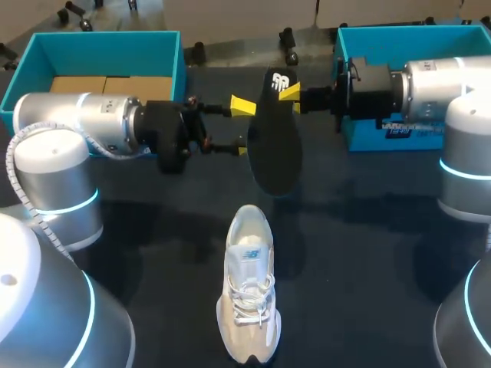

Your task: Take the shoe out of the shoebox, open the shoe tongue, remove and reinsert the insole, then place the shoe into the shoebox

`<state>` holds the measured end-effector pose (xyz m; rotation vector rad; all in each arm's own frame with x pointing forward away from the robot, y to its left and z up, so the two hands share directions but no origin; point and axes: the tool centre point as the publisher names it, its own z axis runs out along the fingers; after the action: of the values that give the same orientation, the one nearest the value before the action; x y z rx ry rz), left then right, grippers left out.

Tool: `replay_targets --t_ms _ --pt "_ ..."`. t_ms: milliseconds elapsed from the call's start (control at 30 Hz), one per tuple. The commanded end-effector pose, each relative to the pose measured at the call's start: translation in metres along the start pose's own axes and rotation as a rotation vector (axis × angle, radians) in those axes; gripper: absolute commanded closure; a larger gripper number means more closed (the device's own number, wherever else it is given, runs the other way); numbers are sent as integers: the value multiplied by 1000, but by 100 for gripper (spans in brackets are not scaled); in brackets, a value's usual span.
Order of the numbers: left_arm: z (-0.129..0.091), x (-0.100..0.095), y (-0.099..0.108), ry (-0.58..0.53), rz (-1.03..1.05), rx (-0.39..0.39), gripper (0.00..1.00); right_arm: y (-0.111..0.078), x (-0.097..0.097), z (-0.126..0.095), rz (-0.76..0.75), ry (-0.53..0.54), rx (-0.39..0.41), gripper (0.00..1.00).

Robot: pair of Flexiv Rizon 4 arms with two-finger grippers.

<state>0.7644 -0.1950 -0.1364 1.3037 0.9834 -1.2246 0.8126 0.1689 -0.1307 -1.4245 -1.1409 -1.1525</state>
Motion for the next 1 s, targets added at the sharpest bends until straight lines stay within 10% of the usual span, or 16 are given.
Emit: replay_targets --t_ms 33,200,1000 --pt "7 3 5 3 3 9 20 0 0 2 2 -4 -1 100" --pt "10 5 5 9 4 14 53 0 0 2 2 -4 -1 100" --pt "16 2 6 -3 12 17 67 0 0 2 2 -4 -1 100"
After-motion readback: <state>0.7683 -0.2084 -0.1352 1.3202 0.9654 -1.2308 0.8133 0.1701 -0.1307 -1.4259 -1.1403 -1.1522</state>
